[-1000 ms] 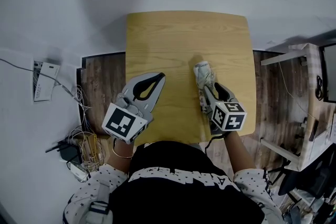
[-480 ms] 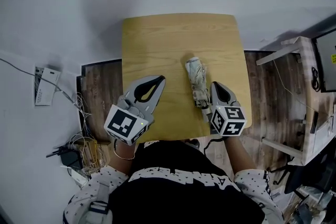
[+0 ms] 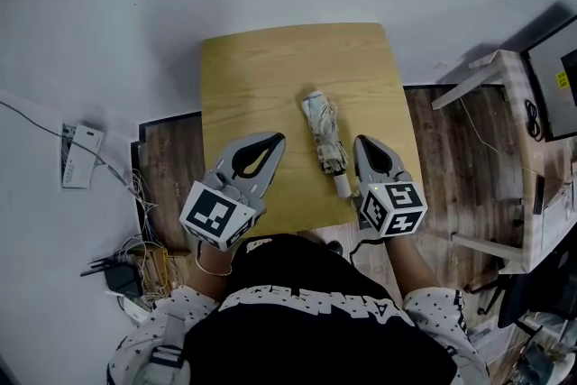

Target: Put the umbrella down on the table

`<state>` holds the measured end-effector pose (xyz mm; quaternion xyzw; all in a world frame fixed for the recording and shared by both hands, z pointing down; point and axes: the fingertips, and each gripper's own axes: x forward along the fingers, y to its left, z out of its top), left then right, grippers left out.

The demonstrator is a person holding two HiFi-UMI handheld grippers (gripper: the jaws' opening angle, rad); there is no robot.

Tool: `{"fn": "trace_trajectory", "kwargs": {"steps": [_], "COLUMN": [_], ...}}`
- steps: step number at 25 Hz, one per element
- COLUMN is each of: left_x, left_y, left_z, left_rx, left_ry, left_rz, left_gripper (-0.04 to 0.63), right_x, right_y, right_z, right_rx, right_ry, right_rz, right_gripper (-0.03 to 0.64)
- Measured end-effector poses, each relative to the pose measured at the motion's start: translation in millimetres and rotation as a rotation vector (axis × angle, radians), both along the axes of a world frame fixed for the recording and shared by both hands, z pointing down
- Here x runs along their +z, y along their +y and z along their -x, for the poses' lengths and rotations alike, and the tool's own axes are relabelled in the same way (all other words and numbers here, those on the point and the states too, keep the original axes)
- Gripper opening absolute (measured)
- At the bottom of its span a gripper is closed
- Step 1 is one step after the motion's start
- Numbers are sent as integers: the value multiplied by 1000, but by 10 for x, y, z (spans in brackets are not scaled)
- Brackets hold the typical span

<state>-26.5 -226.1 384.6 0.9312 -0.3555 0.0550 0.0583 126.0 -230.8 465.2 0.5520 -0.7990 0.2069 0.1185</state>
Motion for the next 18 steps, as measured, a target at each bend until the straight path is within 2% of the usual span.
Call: {"fn": "trace_trajectory", "kwargs": {"steps": [10,18], "left_x": [-116,-152], "left_y": [333,571], "left_z": [-154,-218], "left_rx": [-6,-28], "left_ry": [-12,-6], "left_rz": [-19,-26], "left_gripper": [-3,-3], "right_x": [-371,-499], "right_y": [224,368], "right_z": [-35,-75], "right_rx": [-48,-74], "right_ry": [-36,-47], "right_rz": [-90,-120], "right_gripper": [12,12]}}
